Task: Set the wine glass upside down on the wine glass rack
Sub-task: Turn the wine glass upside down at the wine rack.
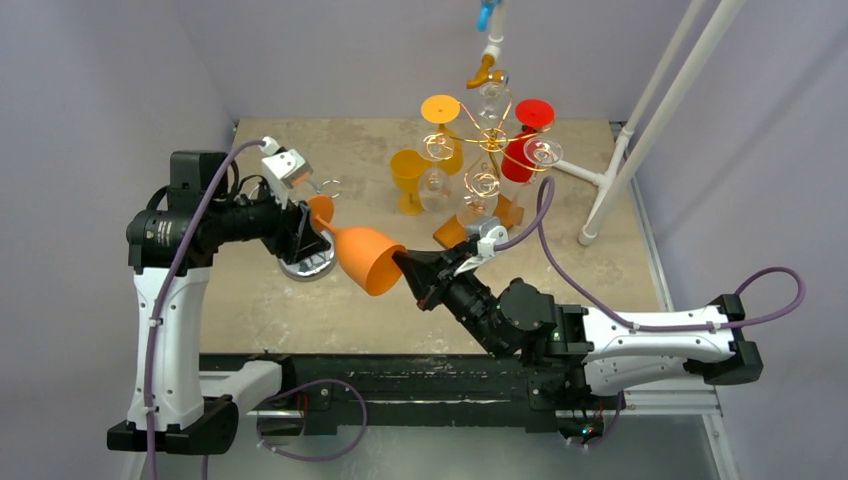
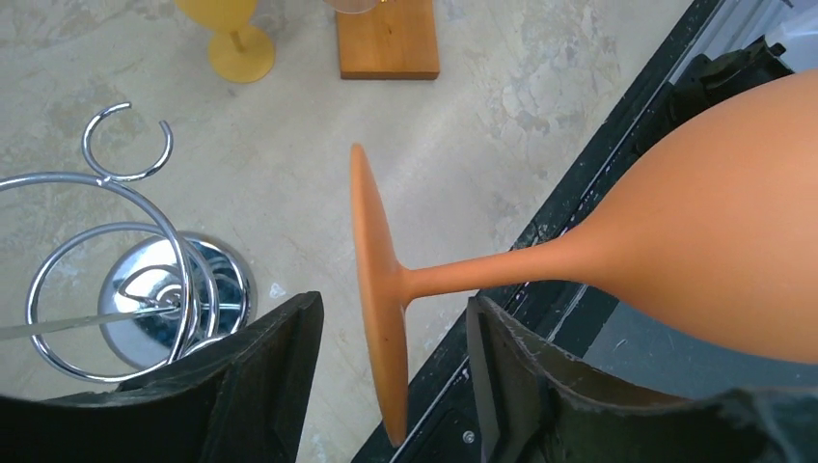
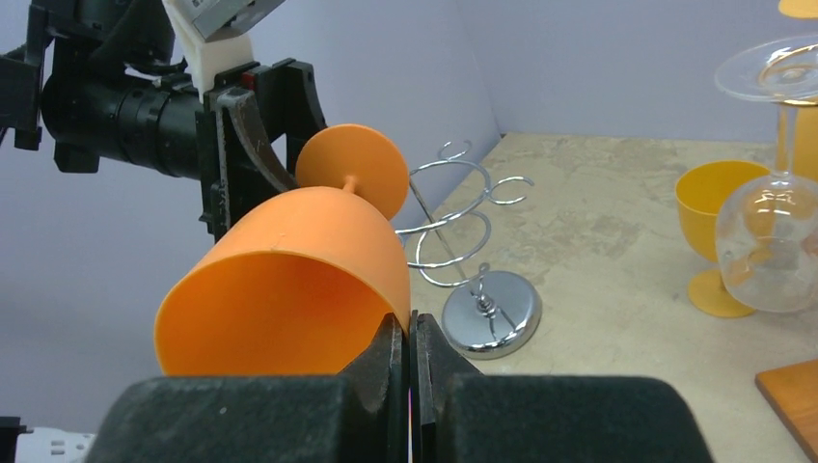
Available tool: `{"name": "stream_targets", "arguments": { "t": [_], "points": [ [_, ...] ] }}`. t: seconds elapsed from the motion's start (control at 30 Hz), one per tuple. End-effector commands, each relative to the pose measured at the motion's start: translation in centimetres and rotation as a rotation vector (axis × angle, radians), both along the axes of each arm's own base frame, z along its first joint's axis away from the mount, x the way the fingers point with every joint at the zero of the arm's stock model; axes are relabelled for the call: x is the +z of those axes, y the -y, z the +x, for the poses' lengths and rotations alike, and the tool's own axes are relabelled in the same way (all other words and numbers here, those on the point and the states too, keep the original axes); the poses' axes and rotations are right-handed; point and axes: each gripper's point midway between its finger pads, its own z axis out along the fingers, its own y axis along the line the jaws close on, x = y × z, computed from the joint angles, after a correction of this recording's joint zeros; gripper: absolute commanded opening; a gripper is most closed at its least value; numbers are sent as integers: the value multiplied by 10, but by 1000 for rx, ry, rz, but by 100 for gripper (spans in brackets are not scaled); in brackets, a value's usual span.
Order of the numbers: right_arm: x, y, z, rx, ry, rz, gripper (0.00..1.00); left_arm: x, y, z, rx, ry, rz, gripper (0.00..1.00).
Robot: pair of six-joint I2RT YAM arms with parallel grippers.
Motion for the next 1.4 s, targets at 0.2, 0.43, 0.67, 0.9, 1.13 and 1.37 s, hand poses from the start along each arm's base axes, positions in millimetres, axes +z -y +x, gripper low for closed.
{"name": "stream_targets", "arguments": {
  "t": [0.2, 0.43, 0.67, 0.9, 1.13, 1.37],
  "points": [
    [0, -16, -15, 98, -12, 64, 0, 21, 2, -2, -73, 178, 19, 2],
    [-11, -29, -33, 224, -42, -12, 86, 24, -28, 5, -100, 440, 275, 0],
    [-19, -18, -77, 494, -22, -143, 99, 70, -46, -5, -89, 928, 490, 0],
    [-6, -38, -80, 523, 20, -191, 99, 76, -31, -28, -263, 1094, 549, 0],
    [-27, -99, -71, 494, 51, -277, 99, 70, -21, -52, -406, 1272, 638, 0],
    [-46, -96, -55, 409, 28, -207, 99, 32, -43, -37, -405, 1192, 796, 0]
  ]
}}
